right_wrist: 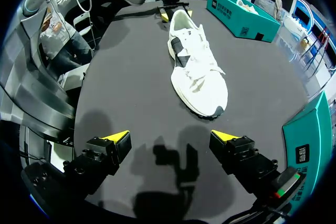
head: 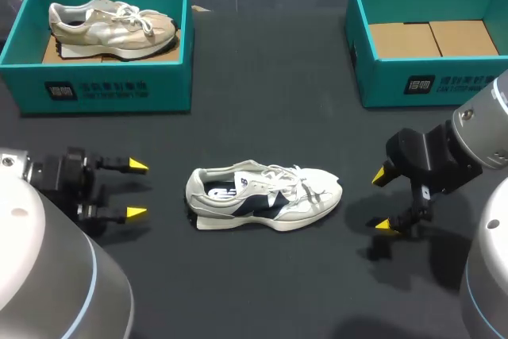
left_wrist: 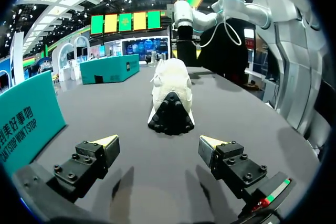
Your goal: Take the shoe out of the shoebox, open the shoe tongue, remove and reinsert the insole, then place the shoe into the shoebox
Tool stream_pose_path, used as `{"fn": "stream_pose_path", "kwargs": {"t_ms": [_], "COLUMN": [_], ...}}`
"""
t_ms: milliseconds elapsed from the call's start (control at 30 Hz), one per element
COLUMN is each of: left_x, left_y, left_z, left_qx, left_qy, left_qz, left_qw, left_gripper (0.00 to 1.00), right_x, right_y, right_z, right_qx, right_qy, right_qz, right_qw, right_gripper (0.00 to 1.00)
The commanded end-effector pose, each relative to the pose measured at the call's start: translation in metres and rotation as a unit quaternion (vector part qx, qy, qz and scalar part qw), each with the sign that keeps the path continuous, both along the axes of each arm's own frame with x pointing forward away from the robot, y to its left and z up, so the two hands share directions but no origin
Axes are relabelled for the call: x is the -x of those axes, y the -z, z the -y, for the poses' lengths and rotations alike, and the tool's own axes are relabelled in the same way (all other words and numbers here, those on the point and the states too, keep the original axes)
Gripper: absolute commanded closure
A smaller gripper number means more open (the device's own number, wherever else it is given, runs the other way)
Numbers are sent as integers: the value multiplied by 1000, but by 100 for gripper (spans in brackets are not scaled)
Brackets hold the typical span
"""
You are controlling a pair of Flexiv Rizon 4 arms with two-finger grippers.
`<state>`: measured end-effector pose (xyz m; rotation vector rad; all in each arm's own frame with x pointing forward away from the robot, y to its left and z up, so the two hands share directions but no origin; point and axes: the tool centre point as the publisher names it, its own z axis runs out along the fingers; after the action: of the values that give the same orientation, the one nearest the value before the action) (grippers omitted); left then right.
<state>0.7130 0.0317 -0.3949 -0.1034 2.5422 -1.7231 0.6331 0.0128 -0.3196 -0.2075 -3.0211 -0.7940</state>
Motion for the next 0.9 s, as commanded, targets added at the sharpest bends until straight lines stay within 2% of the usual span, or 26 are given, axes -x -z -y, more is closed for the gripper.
{"fn": "stream_pose_path", "kwargs": {"t_ms": [33, 533, 900], "left_x": [3, 0, 3], "left_y": [4, 12, 17], "left_z": [1, 5, 25], "left_qx": [3, 13, 27], "left_qy": [-4, 2, 10], "left_qz": [2, -2, -10], "left_qw": [1000, 1000, 1000], "left_gripper": [0, 0, 0], "right_x": [2, 2, 2], "right_y": [0, 0, 0], "right_z": [0, 0, 0], "right_qx": [1, 1, 1], "right_qy": [1, 1, 1], "right_qz": [1, 1, 1], "right_qw": [1000, 1000, 1000], "right_gripper": [0, 0, 0]}}
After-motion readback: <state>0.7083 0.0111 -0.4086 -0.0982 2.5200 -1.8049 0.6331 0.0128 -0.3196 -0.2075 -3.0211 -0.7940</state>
